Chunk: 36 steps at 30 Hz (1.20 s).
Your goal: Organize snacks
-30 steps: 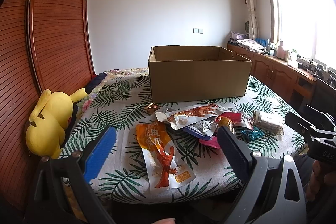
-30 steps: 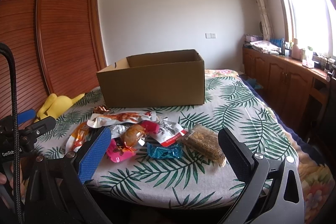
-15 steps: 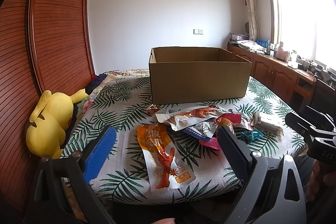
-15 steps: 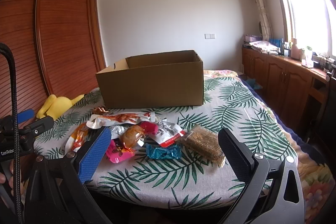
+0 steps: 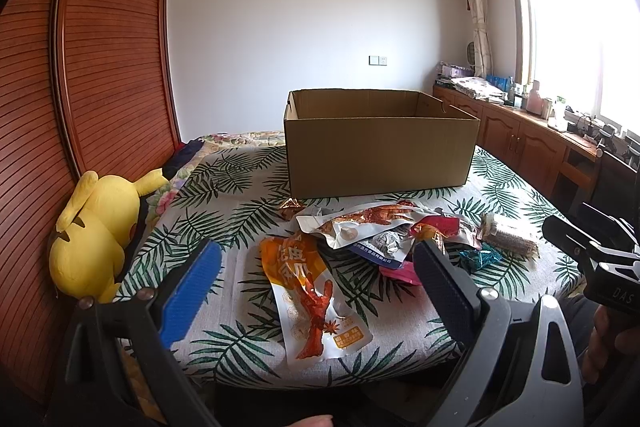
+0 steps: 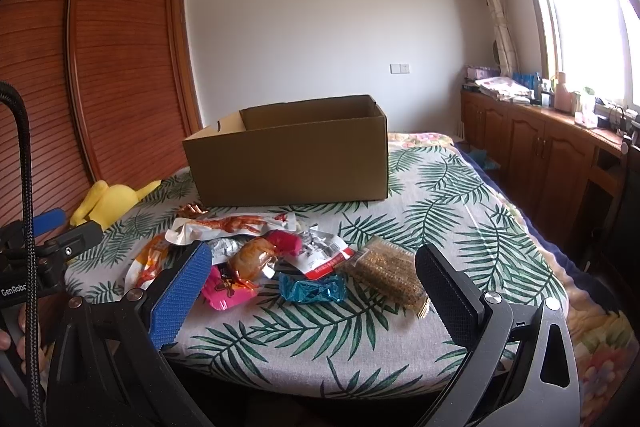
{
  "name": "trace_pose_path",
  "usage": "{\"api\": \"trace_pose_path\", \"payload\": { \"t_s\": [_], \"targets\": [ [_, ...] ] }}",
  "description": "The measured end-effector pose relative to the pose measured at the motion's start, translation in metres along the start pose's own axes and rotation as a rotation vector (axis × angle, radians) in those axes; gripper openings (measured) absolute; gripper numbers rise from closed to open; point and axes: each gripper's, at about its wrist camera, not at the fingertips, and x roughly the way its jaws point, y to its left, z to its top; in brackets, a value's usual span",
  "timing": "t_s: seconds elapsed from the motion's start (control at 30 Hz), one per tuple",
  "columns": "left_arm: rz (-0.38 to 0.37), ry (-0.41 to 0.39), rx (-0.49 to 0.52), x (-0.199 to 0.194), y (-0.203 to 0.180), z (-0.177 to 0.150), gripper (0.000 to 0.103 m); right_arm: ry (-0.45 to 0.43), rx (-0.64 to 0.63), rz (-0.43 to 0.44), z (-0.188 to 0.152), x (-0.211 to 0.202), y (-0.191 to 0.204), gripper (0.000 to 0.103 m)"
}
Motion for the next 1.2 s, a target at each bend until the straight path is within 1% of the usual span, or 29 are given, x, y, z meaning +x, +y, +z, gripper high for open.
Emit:
{"api": "trace_pose_path", "payload": {
  "t_s": [0.4, 0.77, 0.93, 1.2],
  "targets": [
    [-0.003, 0.002, 0.0, -0.001, 0.0, 0.0, 0.098, 0.003, -0.001, 0.001, 0.0, 0.0, 0.0, 0.103],
    [-0.006, 0.047, -0.005, 0.017, 0.005, -0.011, 0.098, 0.038, 0.005, -0.005, -0.007, 0.009, -0.004, 0.103],
    [-0.022, 0.078, -0.006, 0.028, 0.008, -0.014, 0.098, 0.055, 0.009, -0.007, -0.01, 0.016, -0.009, 0.103],
    [-0.067, 0.176, 0.0, 0.066, 0.017, -0.012, 0.097, 0.088, -0.02, 0.0, -0.013, 0.035, -0.015, 0.103]
  ]
}}
